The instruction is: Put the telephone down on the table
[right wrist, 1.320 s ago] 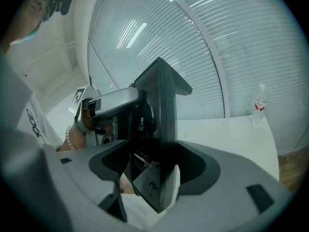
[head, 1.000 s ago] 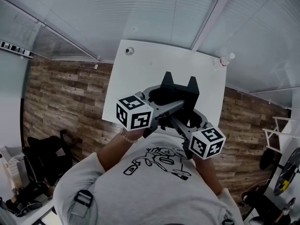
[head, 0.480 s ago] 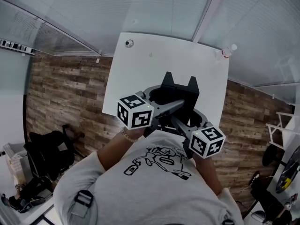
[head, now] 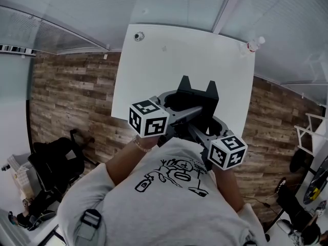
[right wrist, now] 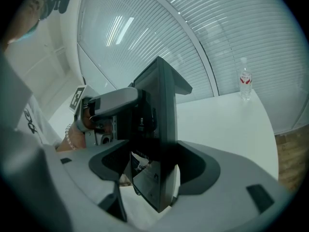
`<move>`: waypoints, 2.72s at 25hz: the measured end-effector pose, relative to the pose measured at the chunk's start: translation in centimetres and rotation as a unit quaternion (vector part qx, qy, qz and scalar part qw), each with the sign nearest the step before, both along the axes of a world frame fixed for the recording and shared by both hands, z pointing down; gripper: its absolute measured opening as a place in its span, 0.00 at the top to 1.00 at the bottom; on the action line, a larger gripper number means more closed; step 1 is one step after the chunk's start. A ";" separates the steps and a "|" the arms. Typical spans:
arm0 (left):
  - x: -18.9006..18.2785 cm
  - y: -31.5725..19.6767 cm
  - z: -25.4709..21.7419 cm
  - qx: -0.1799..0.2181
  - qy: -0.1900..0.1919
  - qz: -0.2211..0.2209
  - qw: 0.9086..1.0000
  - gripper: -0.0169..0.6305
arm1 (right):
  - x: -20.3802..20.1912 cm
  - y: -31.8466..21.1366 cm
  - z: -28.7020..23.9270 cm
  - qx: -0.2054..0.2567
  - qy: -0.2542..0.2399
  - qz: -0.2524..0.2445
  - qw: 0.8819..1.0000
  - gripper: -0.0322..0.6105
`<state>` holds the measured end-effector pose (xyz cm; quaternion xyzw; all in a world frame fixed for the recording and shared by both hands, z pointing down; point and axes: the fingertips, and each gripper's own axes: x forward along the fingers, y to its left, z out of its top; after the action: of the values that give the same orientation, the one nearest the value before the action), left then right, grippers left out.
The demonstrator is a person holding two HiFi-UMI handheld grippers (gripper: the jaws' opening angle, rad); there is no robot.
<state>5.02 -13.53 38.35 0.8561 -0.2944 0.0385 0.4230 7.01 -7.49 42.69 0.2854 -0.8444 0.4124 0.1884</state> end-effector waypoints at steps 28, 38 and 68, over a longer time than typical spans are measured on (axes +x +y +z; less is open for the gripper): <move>-0.3 -2.9 8.9 -0.042 0.015 0.019 0.999 0.51 | -0.4 -2.6 8.3 -0.036 0.018 0.016 0.999 0.52; -0.4 -4.5 13.0 -0.056 0.018 0.019 0.998 0.51 | -0.5 -4.0 12.2 -0.049 0.022 0.017 0.998 0.52; 0.6 -12.4 26.6 -0.089 0.017 0.019 0.996 0.51 | 0.5 -11.7 25.3 -0.099 0.026 0.023 0.995 0.52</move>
<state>5.63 -25.97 64.98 0.8210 -0.2660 0.0578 0.5018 7.49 -19.19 67.96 0.2952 -0.7876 0.4905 0.2281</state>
